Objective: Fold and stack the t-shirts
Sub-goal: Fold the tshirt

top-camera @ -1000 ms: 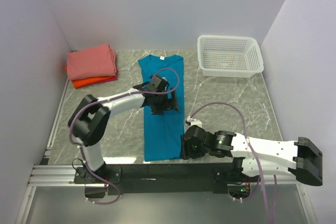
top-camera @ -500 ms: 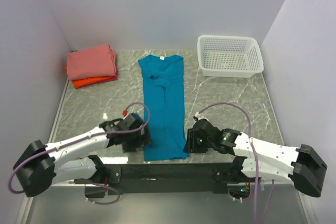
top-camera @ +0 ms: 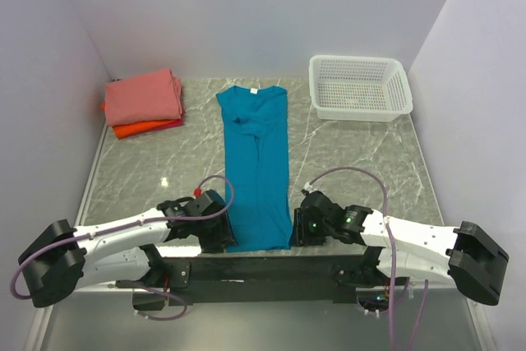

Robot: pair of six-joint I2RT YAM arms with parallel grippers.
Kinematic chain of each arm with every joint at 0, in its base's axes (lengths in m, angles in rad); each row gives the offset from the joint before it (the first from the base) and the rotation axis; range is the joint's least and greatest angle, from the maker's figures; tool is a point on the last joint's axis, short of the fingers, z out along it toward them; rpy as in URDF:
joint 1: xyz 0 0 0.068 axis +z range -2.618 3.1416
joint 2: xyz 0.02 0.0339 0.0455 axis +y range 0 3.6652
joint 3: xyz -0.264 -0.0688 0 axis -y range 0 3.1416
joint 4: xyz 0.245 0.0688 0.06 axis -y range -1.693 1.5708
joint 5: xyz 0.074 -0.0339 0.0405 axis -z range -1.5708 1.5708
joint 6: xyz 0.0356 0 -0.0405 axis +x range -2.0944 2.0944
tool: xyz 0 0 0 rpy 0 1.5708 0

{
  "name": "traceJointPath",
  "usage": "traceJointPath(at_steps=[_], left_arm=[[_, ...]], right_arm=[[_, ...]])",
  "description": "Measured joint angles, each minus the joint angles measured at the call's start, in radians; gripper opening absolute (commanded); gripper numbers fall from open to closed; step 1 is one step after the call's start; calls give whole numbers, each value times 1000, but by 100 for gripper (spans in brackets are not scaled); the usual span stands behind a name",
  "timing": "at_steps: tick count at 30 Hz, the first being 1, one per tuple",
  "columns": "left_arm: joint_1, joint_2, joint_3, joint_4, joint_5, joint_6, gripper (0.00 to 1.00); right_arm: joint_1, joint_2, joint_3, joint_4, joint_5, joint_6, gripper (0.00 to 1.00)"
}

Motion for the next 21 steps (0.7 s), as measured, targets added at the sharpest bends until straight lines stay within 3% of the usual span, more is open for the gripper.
traceJointPath(at_steps=[2, 5, 6, 9, 13, 21], left_arm=[[0, 26, 0, 20, 8, -5, 49], [-4, 63, 0, 52, 24, -12, 31], [-6, 73, 0, 58, 27, -15, 18], [-10, 96, -4, 79, 36, -27, 1], [-11, 100, -4, 89, 40, -42, 1], [-90, 16, -55, 85, 26, -135, 1]], right_arm=[[0, 3, -10, 10, -4, 0, 42], [0, 19, -16, 27, -13, 1, 37], [0, 24, -17, 31, -16, 3, 35], [0, 29, -21, 46, -23, 7, 27], [0, 27, -42, 75, -42, 25, 0], [43, -98, -175, 162, -117, 158, 0]])
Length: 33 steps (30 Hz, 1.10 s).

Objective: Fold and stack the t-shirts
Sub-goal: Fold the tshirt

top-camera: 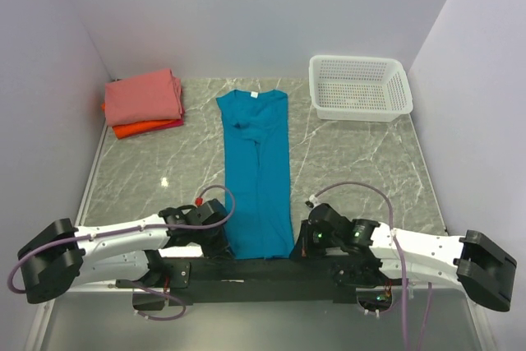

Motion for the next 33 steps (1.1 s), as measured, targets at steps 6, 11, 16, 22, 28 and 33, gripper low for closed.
traceJointPath(at_steps=[6, 11, 16, 22, 28, 33], left_arm=[[-36, -26, 2, -39, -8, -31, 1], [-36, -26, 53, -113, -55, -18, 1], [19, -6, 160, -145, -125, 39, 1], [141, 40, 292, -127, -233, 132, 1], [266, 166, 423, -72, -285, 225, 1], [332, 279, 571, -55, -341, 299, 1]], right_arm=[[32, -44, -34, 24, -23, 71, 0], [23, -51, 33, -47, 20, 41, 0], [-64, -51, 175, -99, 84, -53, 0], [-173, 3, 335, -123, 183, -187, 0], [-264, 150, 482, -89, 248, -292, 0], [-322, 316, 643, -75, 298, -380, 0]])
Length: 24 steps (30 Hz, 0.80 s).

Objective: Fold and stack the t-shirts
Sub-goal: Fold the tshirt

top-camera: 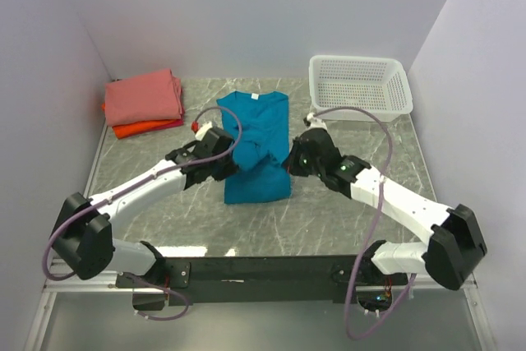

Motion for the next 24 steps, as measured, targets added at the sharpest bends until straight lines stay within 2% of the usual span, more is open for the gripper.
traceJointPath(at_steps=[10, 21, 22, 24], left_arm=[[105, 165, 166, 25, -30, 93, 1], [150, 346, 269, 46, -20, 161, 1], [155, 362, 274, 47, -19, 162, 2], [163, 386, 276, 50, -19, 163, 14]], right_arm=[[-107, 246, 217, 23, -41, -127, 0], [-164, 472, 387, -10, -82, -164, 0], [-166, 483, 394, -16, -82, -164, 0], [-174, 520, 422, -33, -84, -167, 0]])
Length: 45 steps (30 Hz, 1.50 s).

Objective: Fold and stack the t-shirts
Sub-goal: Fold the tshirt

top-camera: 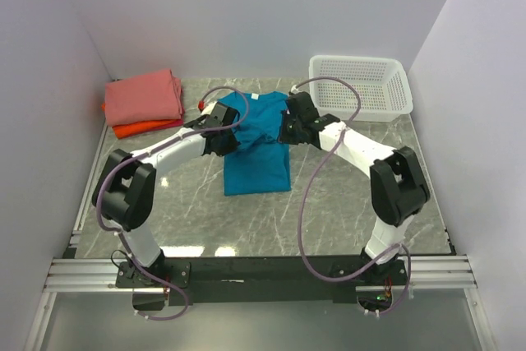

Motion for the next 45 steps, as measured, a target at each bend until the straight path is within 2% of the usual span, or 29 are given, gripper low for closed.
traceJointPath(at_steps=[1, 2, 3, 4, 5, 9, 10, 11, 12, 13, 14, 18, 22, 27, 28, 29, 31, 37, 38, 45], left_arm=[[5, 10, 0, -1, 0, 0, 20], [11, 17, 0, 0, 0, 0, 33], [17, 23, 1, 1, -1, 4, 39], [23, 31, 8, -1, -1, 5, 46], [28, 40, 18, -1, -1, 6, 60], [51, 79, 87, 5, -2, 31, 88], [57, 80, 102, 3, -2, 36, 95], [61, 80, 112, 3, -3, 44, 99], [64, 77, 118, 3, -5, 47, 99], [66, 66, 115, 12, -4, 50, 99], [66, 52, 102, 22, -3, 54, 100], [64, -73, -30, 45, 16, 57, 99], [53, -233, -236, 90, 78, 47, 99], [-21, -340, -439, 108, 141, 17, 98], [-37, -347, -461, 109, 145, 10, 95], [-58, -352, -486, 111, 153, -2, 87], [-79, -353, -514, 122, 162, -17, 77], [-83, -325, -535, 148, 164, -48, 62], [-83, -312, -535, 156, 164, -51, 56], [-82, -270, -534, 198, 156, -67, 47]], right_arm=[[-5, 23, 21, -11, 1, 0, 3], [-11, 50, 44, -17, 6, 0, 20], [-15, 72, 62, -21, 14, 6, 29], [-21, 97, 85, -28, 25, 6, 35], [-27, 124, 111, -39, 32, 7, 38], [-52, 216, 230, -87, 57, 7, 49], [-54, 222, 242, -85, 58, 7, 56], [-58, 220, 243, -86, 58, 6, 70], [-61, 213, 238, -85, 57, 10, 71], [-62, 205, 228, -76, 49, 2, 79], [-63, 189, 208, -72, 43, 3, 80], [-62, 50, 27, -22, -14, 8, 81], [-62, -156, -253, 62, -110, 38, 76], [-61, -298, -499, 148, -225, 77, 67], [-61, -303, -525, 158, -238, 84, 66], [-58, -304, -547, 166, -249, 89, 61], [-57, -302, -576, 180, -266, 101, 59], [-48, -265, -588, 249, -296, 117, 51], [-48, -253, -588, 258, -298, 119, 50], [-35, -201, -594, 274, -303, 132, 50]])
